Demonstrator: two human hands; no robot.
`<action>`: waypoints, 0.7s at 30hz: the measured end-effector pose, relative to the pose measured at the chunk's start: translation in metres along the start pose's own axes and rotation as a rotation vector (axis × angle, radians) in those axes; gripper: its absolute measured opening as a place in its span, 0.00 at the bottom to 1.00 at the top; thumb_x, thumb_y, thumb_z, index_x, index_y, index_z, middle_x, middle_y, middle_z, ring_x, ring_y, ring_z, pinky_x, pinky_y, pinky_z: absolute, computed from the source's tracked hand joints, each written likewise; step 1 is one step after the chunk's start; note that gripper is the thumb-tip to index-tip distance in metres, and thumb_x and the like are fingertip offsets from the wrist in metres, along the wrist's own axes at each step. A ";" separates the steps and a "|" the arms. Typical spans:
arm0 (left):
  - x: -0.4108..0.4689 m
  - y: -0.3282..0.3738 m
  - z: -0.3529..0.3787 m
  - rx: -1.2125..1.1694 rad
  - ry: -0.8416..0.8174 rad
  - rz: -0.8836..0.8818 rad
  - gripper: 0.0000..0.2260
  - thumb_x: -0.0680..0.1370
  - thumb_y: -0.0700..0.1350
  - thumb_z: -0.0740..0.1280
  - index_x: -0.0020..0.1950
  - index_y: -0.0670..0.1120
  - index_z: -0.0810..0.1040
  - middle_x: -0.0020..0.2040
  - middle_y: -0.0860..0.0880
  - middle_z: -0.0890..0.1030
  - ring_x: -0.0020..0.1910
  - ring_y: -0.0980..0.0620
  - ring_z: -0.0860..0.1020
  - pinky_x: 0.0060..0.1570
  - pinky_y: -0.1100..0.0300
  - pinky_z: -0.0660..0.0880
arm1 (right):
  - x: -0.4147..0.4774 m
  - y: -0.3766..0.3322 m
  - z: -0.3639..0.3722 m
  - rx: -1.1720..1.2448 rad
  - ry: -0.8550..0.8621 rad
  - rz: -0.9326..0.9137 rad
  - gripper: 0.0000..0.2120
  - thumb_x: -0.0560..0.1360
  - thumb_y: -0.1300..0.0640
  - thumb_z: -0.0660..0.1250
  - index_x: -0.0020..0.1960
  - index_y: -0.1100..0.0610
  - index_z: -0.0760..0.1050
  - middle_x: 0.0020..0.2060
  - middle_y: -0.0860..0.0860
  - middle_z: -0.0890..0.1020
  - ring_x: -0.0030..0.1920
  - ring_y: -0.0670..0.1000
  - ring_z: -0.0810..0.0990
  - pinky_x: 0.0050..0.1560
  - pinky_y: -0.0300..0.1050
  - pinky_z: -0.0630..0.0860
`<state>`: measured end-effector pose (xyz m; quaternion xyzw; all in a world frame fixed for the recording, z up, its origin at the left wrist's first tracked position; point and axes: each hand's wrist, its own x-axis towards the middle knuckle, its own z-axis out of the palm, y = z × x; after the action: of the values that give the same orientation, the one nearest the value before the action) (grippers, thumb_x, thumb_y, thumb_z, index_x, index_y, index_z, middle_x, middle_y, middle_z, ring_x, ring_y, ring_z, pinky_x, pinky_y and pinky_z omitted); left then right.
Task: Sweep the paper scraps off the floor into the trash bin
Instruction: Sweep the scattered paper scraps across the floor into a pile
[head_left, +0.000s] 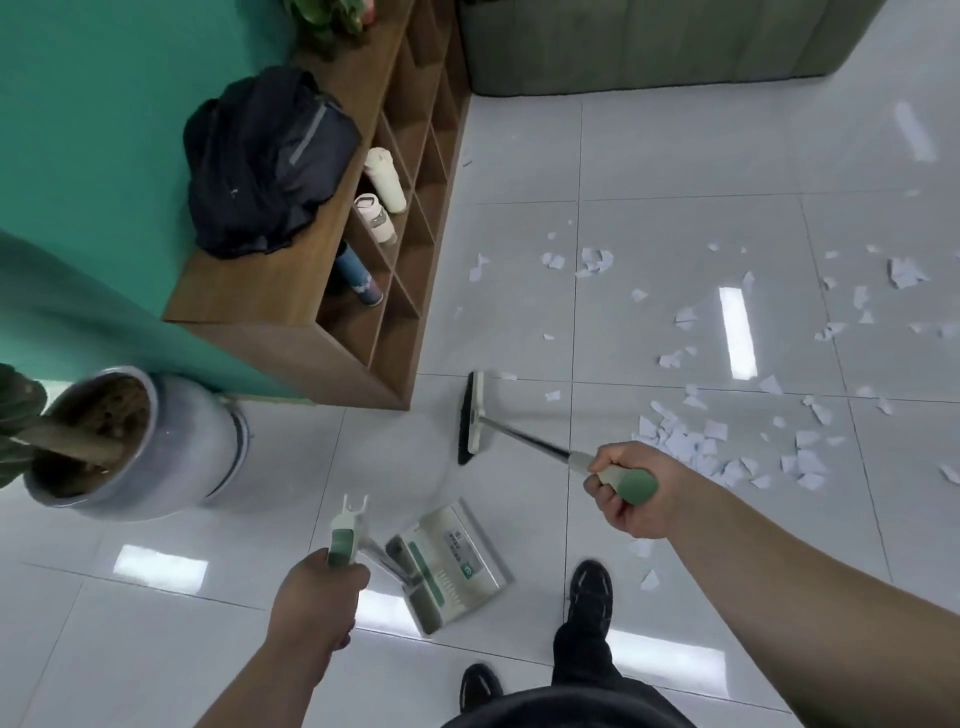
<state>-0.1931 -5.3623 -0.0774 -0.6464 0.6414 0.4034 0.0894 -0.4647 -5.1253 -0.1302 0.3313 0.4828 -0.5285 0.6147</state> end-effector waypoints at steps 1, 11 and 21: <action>-0.001 0.009 0.006 0.005 0.003 0.007 0.05 0.71 0.34 0.62 0.37 0.42 0.69 0.29 0.45 0.65 0.27 0.49 0.60 0.26 0.61 0.60 | -0.005 -0.004 -0.011 0.041 0.005 -0.008 0.13 0.70 0.65 0.66 0.54 0.59 0.71 0.30 0.53 0.75 0.22 0.48 0.71 0.21 0.34 0.69; 0.003 0.090 0.050 0.054 -0.030 0.130 0.05 0.72 0.33 0.60 0.39 0.42 0.68 0.33 0.44 0.65 0.27 0.49 0.60 0.26 0.62 0.60 | -0.081 -0.034 -0.099 0.359 -0.004 -0.051 0.11 0.67 0.65 0.66 0.49 0.59 0.71 0.31 0.52 0.74 0.20 0.49 0.69 0.21 0.34 0.69; 0.024 0.154 0.068 0.116 -0.087 0.234 0.04 0.72 0.37 0.62 0.41 0.44 0.73 0.29 0.44 0.67 0.26 0.47 0.64 0.26 0.60 0.64 | -0.116 -0.048 -0.074 0.231 0.031 -0.176 0.15 0.59 0.63 0.68 0.44 0.54 0.70 0.33 0.50 0.70 0.24 0.47 0.66 0.26 0.32 0.62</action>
<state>-0.3632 -5.3624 -0.0761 -0.5428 0.7302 0.4010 0.1064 -0.5261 -5.0300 -0.0391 0.3644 0.4556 -0.6271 0.5162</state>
